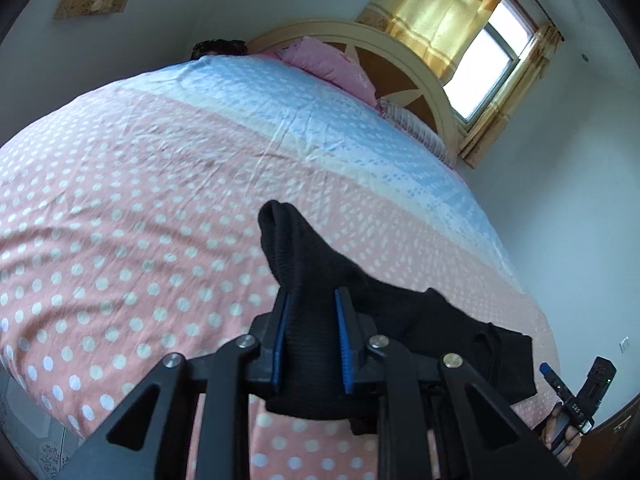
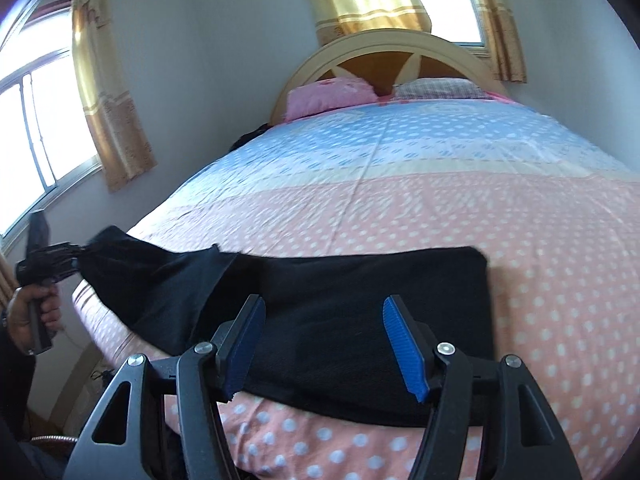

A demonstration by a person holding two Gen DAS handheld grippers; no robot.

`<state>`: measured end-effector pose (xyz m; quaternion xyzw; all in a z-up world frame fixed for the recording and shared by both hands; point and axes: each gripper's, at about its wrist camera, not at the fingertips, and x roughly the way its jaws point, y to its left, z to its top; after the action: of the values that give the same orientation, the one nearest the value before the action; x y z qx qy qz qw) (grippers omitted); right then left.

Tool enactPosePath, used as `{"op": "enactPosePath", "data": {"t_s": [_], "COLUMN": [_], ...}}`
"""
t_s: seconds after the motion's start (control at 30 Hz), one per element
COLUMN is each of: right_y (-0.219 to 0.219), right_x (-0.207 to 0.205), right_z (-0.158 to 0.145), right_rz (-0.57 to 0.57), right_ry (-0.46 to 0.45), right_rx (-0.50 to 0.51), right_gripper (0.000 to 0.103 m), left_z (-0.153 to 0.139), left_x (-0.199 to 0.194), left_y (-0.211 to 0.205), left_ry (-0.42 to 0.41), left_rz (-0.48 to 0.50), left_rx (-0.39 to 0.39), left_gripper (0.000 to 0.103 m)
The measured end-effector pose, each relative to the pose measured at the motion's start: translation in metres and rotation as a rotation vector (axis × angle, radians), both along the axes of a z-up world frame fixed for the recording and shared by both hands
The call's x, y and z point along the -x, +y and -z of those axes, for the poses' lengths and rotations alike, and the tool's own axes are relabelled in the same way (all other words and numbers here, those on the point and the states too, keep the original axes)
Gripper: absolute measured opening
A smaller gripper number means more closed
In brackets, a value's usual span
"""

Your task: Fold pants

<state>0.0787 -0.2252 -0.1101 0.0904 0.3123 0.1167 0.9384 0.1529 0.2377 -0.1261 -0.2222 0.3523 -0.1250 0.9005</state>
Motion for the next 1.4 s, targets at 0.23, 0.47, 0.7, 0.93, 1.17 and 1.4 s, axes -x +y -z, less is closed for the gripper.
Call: {"op": "enactPosePath", "data": {"t_s": [0.23,0.47,0.7,0.93,1.17,1.4], "right_y": [-0.053,-0.098,-0.119,-0.126,-0.129,-0.13], "right_x": [0.002,0.009,0.008,0.005,0.002,-0.002], "right_z": [-0.014,-0.005,0.01,0.017,0.028,0.038], "right_rz": [0.158,0.271,0.328,0.347,0.354,0.357], "right_ry": [0.006,0.037,0.074,0.089,0.119,0.148], "right_rx": [-0.022,-0.049,-0.088,-0.096,-0.106,-0.115], "right_gripper": [0.063,0.063,0.063,0.063,0.063,0.063], "left_z": [-0.064,-0.102,-0.114,-0.101,-0.067,-0.025], "left_x": [0.008,0.006,-0.006,-0.014,-0.013,-0.002], "left_y": [-0.068,-0.159,-0.25,-0.326,-0.388,-0.427], "left_ry": [-0.118,-0.164,-0.115,-0.053,0.014,0.068], "left_rz": [0.155,0.333,0.494,0.612,0.685,0.716], "left_rx": [0.041,0.046,-0.002,-0.101,-0.209,-0.298], "left_gripper": [0.022,0.022,0.022,0.022,0.022,0.022]}}
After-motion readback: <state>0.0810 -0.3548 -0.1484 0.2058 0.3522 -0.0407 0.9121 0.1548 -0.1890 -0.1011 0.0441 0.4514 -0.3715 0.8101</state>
